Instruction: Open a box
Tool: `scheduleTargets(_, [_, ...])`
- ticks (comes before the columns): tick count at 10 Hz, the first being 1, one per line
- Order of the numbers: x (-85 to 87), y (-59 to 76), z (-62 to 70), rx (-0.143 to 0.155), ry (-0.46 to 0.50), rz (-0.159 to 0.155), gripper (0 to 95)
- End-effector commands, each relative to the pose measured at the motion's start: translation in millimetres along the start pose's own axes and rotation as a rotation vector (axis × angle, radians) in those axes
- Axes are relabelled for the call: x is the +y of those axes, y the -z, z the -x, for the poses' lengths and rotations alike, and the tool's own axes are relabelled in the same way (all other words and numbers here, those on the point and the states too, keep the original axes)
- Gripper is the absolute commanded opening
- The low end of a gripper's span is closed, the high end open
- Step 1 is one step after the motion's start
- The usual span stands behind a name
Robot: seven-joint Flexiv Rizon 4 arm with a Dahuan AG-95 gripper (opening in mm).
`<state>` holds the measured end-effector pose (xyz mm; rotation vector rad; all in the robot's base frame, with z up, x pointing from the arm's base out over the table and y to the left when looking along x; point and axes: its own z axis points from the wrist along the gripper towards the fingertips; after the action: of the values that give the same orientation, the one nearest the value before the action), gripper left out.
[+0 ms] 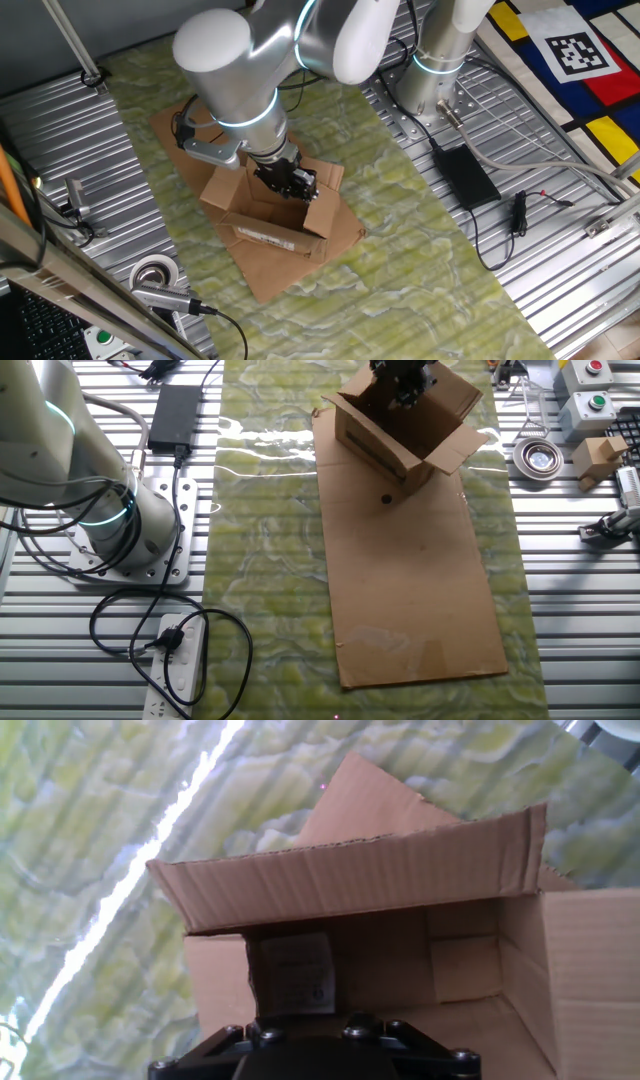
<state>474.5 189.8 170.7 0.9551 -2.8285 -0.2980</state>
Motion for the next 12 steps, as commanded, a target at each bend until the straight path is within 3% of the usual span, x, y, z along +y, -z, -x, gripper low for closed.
scheduleTargets(1, [5.3, 4.3, 2.4, -0.001, -0.024, 0.013, 38.0])
scheduleTargets(8, [23.5, 2.0, 4.1, -0.024, -0.093, 0.051, 38.0])
scheduleTargets(9, [26.2, 3.3, 4.1, -0.024, -0.101, 0.056, 57.0])
scheduleTargets(12, [32.6, 6.0, 5.1, -0.018, -0.115, 0.061, 57.0])
